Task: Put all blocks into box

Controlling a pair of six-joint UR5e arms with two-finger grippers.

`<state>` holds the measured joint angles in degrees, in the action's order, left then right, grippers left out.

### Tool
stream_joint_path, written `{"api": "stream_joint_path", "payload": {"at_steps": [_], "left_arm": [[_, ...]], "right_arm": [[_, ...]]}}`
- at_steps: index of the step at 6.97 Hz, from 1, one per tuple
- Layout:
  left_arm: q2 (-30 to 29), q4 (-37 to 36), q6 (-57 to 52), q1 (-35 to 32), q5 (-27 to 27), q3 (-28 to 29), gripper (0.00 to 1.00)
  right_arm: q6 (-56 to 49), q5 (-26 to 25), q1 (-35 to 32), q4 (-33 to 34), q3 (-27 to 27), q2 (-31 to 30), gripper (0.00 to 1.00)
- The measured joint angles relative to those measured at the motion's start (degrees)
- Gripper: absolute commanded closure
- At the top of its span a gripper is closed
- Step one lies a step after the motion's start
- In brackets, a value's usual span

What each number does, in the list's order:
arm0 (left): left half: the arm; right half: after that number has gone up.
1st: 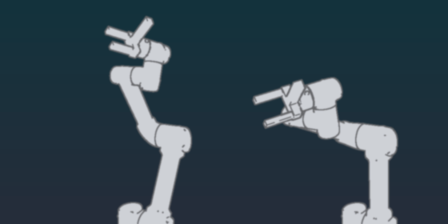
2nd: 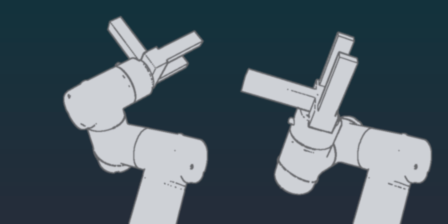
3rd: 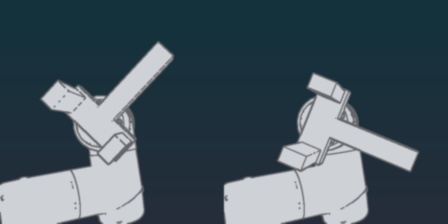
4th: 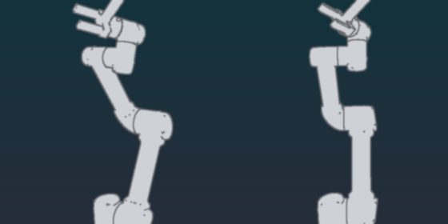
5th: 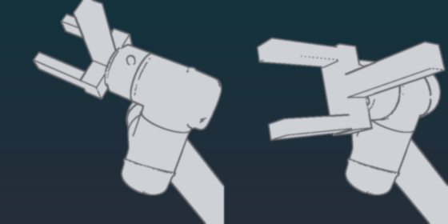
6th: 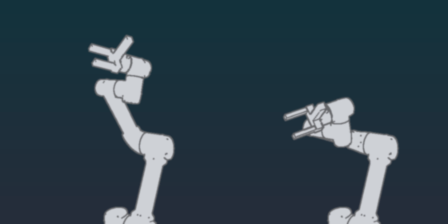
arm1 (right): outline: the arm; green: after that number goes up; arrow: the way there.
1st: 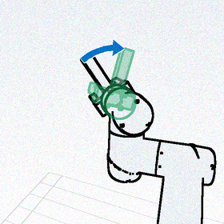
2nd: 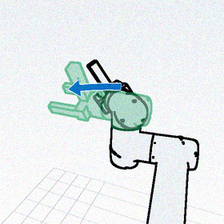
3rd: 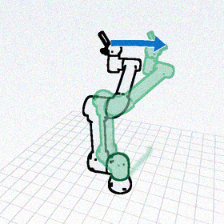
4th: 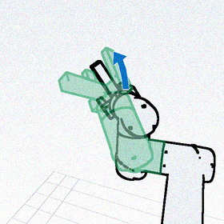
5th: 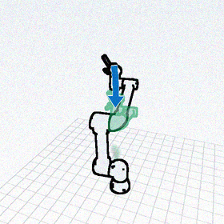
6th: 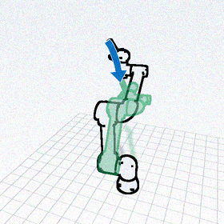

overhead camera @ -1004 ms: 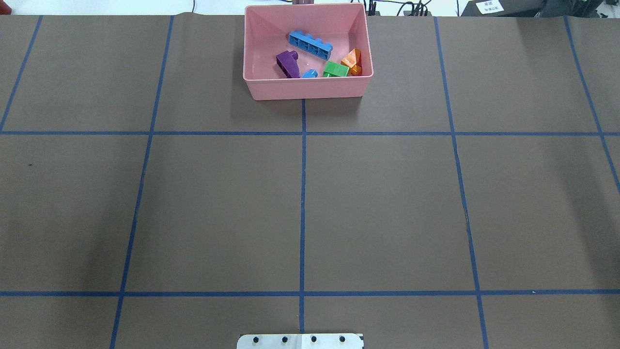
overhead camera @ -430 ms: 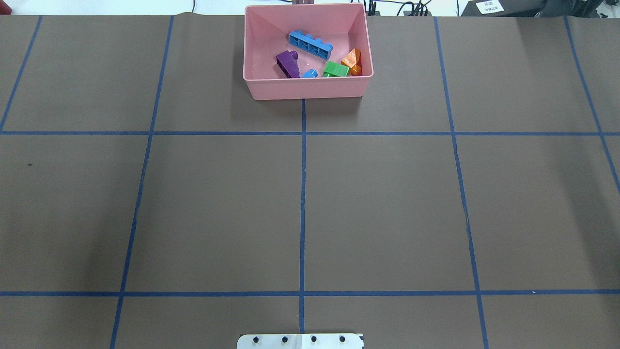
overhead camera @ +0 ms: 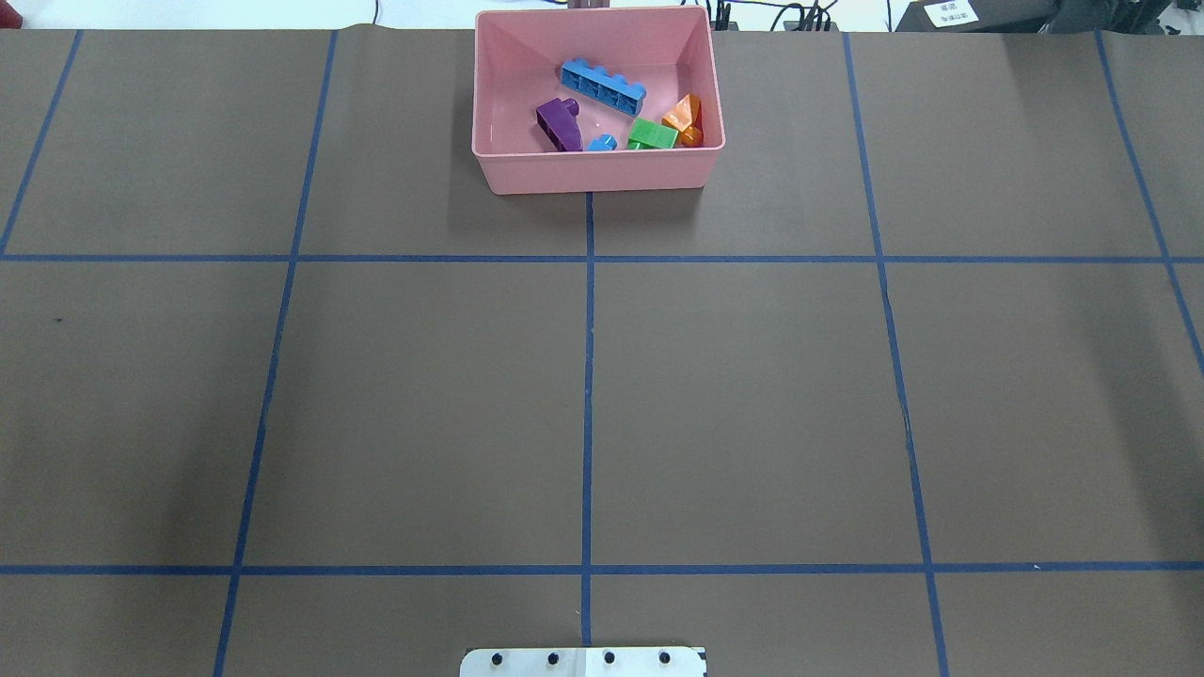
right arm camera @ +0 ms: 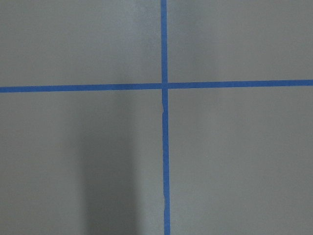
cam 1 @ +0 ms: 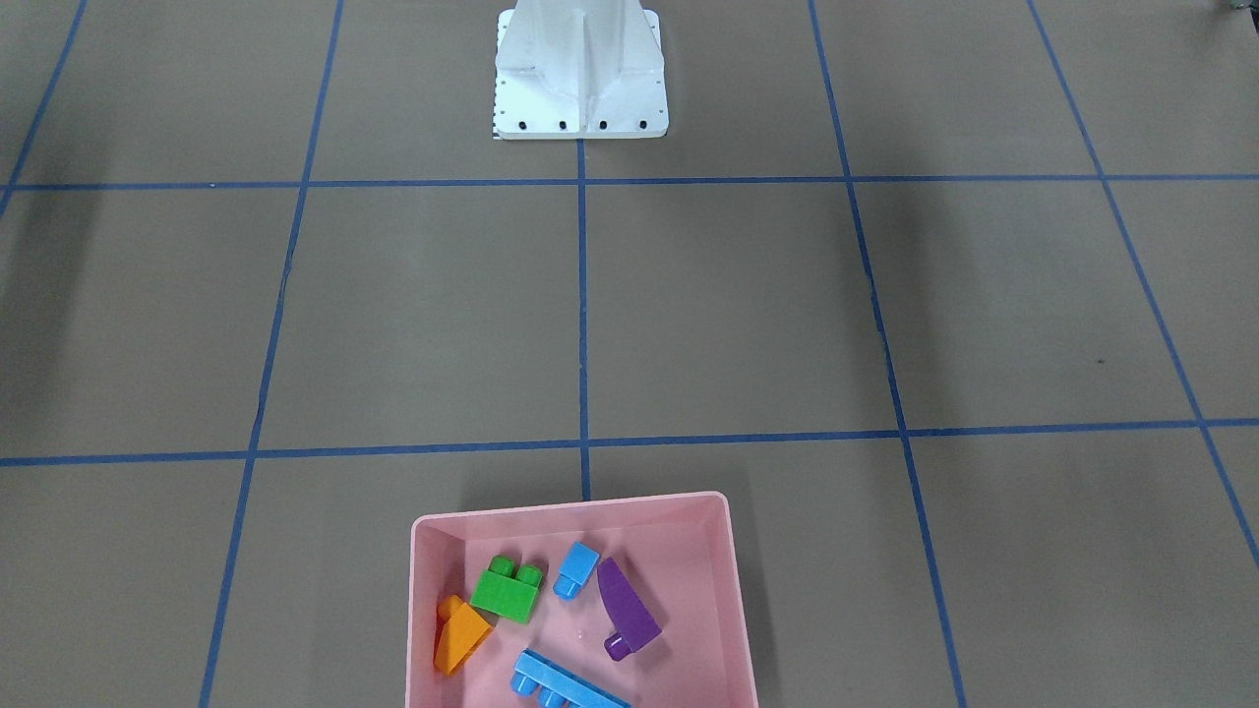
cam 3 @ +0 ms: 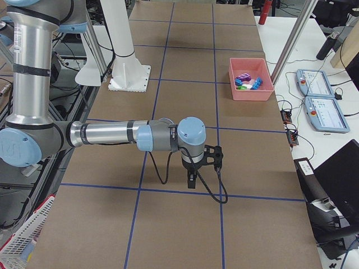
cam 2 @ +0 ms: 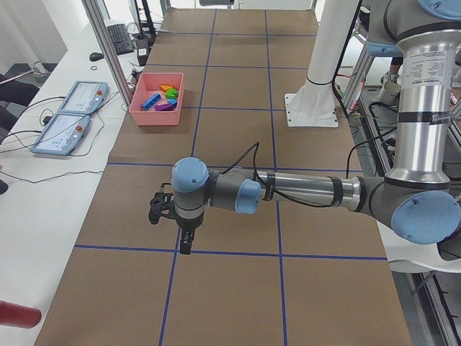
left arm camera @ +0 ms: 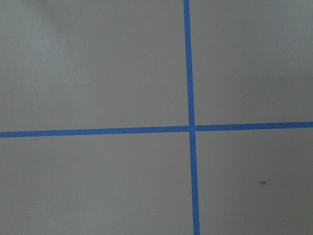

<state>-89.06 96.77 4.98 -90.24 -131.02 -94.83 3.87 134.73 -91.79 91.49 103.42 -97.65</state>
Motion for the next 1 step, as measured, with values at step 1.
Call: {"api": "stream_joint_path", "payload": {"at_steps": [1], "left_arm": [[0.0, 0.0, 0.0, 0.0, 0.0, 0.0, 0.00]], "right_arm": [[0.0, 0.0, 0.0, 0.0, 0.0, 0.0, 0.00]]}}
